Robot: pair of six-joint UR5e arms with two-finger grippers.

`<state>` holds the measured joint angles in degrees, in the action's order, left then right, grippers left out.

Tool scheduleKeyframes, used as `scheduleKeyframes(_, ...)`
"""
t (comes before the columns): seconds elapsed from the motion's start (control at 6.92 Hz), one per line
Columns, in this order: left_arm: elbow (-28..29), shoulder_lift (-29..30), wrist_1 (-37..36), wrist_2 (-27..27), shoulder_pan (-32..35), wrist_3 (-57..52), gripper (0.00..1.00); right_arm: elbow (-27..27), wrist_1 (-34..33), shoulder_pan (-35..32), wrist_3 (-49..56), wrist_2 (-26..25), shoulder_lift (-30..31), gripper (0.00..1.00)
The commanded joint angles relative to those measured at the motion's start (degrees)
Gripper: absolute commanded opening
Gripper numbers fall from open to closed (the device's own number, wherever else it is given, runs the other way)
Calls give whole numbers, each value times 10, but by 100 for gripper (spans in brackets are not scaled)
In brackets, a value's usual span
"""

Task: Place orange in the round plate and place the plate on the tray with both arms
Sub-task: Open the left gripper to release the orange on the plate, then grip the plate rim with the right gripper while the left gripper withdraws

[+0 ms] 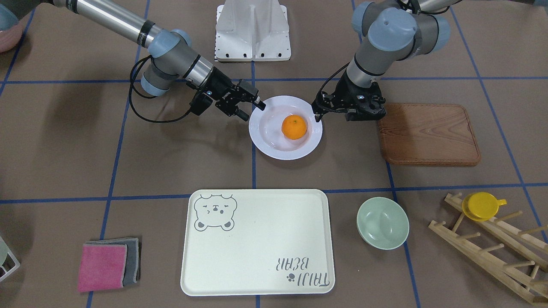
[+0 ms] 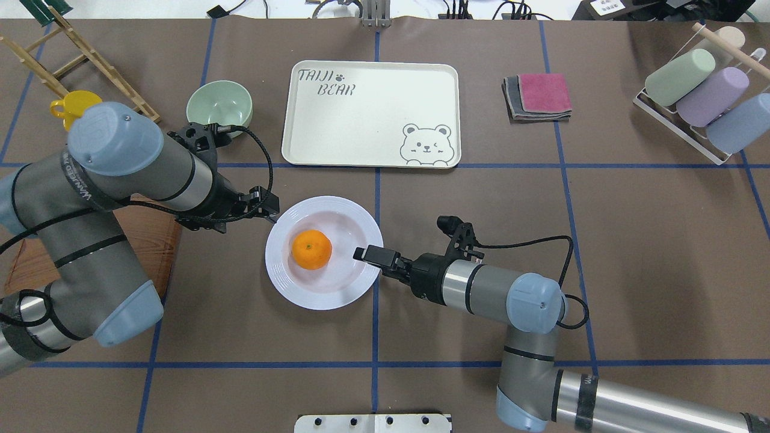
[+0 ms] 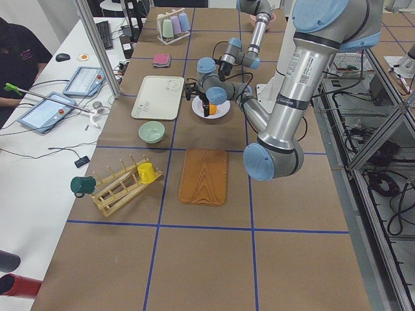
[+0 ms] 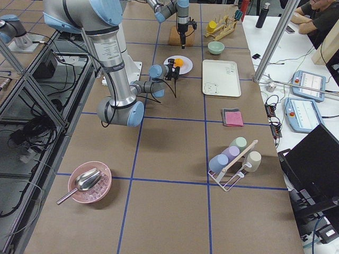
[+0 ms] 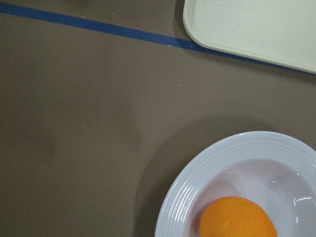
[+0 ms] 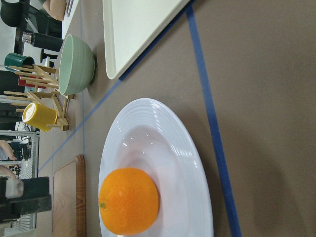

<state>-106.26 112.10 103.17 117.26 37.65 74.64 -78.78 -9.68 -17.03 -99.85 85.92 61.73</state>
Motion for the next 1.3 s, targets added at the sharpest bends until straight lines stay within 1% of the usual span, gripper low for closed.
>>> scheduleKeyframes(0.0,-1,-1,0,2,1,-1,99,16,0,1,0,-3,-8,99)
scheduleKeyframes(0.14,-1,-1,0,2,1,-1,99,16,1,1,0,-3,-14,98)
scheduleKeyframes(0.29,-1,-1,0,2,1,-1,99,16,2,1,-1,-4,-19,86)
scheduleKeyframes(0.43,-1,-2,0,2,1,-1,99,15,6,1,-2,-4,-19,59)
scheduleKeyframes(0.58,-1,-2,0,2,3,-1,98,13,9,0,-3,-4,-20,46)
scheduleKeyframes(0.72,-1,-3,0,2,8,-3,98,10,13,-2,-6,-4,-20,34)
scheduleKeyframes(0.87,-1,-4,-1,14,22,-4,98,5,15,-7,-10,-4,-21,32)
scheduleKeyframes(1.01,-15,-27,0,56,60,-55,98,-1,33,-12,-24,-4,-20,27)
scheduleKeyframes(1.16,-38,-69,0,87,99,-122,98,-1,45,-15,-33,-5,-20,23)
